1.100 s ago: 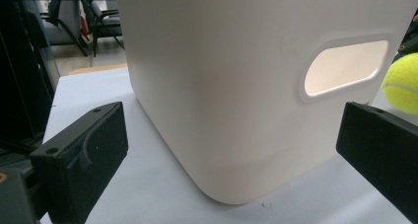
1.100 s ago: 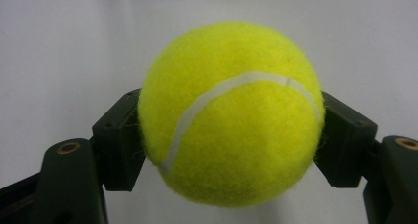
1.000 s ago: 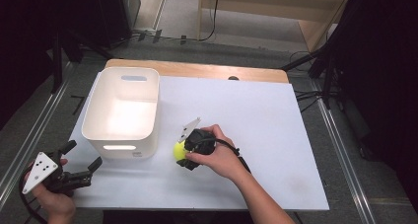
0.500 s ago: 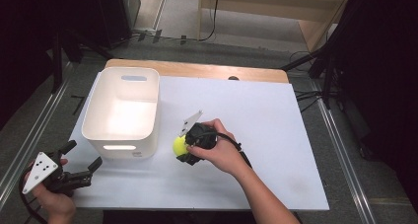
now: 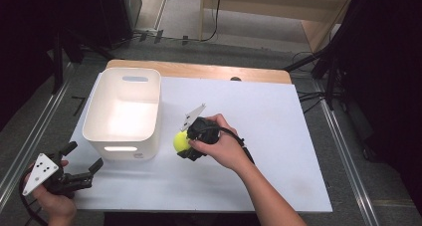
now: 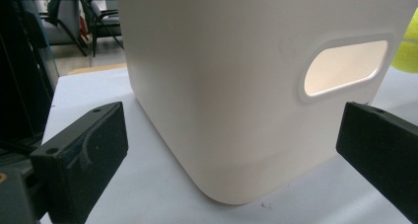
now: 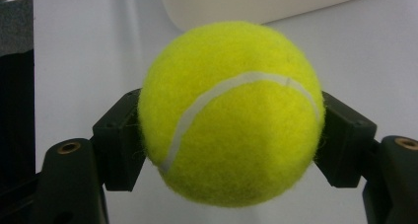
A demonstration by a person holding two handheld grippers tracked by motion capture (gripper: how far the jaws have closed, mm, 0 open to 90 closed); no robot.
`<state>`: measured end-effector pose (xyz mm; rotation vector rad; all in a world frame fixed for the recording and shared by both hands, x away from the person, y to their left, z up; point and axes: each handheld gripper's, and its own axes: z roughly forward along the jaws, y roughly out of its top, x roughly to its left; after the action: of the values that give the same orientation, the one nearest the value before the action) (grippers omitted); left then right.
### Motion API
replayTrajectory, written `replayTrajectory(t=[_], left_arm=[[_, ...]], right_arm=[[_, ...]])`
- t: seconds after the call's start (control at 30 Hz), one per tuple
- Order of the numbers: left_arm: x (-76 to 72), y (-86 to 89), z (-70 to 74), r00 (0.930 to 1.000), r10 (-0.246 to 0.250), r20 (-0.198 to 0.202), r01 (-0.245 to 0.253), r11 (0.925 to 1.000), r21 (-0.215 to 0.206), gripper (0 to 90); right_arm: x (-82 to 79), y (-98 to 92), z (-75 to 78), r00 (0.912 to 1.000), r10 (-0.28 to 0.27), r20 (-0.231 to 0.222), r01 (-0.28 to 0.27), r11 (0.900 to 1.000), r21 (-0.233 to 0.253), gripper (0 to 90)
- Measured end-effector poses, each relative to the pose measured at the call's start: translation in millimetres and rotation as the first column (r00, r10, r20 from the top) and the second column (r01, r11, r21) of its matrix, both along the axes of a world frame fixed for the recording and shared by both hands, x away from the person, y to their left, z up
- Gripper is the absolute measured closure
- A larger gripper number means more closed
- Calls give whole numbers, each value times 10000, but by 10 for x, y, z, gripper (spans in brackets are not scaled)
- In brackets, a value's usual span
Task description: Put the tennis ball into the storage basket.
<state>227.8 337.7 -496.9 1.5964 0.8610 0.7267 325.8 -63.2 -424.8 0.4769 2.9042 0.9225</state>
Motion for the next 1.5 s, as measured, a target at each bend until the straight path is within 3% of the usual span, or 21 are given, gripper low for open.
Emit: replayTrajectory(t=[0.6,1.5], left_arm=[[1,1,0,10000,-14,2,14,10000,-20,0],[1,1,0,10000,-43,2,43,10000,-31,0]], right_arm=[[88,22,227,9999,-168,26,167,9998,54,238],[174,150,570,9993,161,339,-166,9998,131,239]])
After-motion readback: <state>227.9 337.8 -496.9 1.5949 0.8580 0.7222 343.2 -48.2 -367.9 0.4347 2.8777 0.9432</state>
